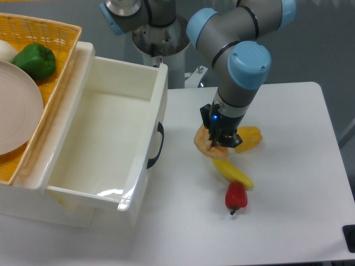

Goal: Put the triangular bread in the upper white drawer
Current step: 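Lower the gripper onto the triangular bread beside the yellow pepper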

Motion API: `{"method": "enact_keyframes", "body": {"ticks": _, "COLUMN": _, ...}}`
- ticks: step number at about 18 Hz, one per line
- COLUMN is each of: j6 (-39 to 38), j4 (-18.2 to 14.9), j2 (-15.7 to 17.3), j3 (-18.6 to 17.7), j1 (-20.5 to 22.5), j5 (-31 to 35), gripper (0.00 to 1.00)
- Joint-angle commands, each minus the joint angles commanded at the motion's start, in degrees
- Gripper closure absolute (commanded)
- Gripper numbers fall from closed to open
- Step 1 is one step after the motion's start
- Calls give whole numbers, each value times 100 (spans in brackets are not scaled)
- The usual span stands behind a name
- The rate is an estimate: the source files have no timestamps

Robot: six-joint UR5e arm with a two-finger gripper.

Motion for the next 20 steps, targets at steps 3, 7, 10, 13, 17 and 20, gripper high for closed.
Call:
{"method": "enact_keyframes", "body": {"ticks": 3, "j6": -17, "j4": 0, "j2": 9, "j3": 26, "j1": 17, "j5": -9, "gripper": 91}}
{"method": "enact_keyframes", "body": {"ticks": 7, "j6": -105, "j4": -9, "j2": 0, "j3": 35, "j1": 9, "j5": -17, "gripper": 91}}
{"method": "enact_keyframes", "body": {"ticks": 10, "j6": -237, "j4": 0, "j2": 9, "j3": 35, "j1": -18, "j5": -26, "gripper": 91}}
{"method": "enact_keyframes", "body": {"ticks": 13, "j6": -237, "j4": 0, "j2": 9, "j3": 53, "j1": 8, "j5": -26, "gripper": 91}}
{"method": "enact_keyframes", "body": {"ticks": 17, "j6": -246, "j4": 0, "j2": 9, "j3": 88, "j1": 44, "j5": -35, "gripper": 91}}
{"method": "enact_keyframes", "body": {"ticks": 20, "j6": -290, "j4": 17, "j2": 9, "j3": 97, "j1": 61, "j5": -70, "gripper": 91}}
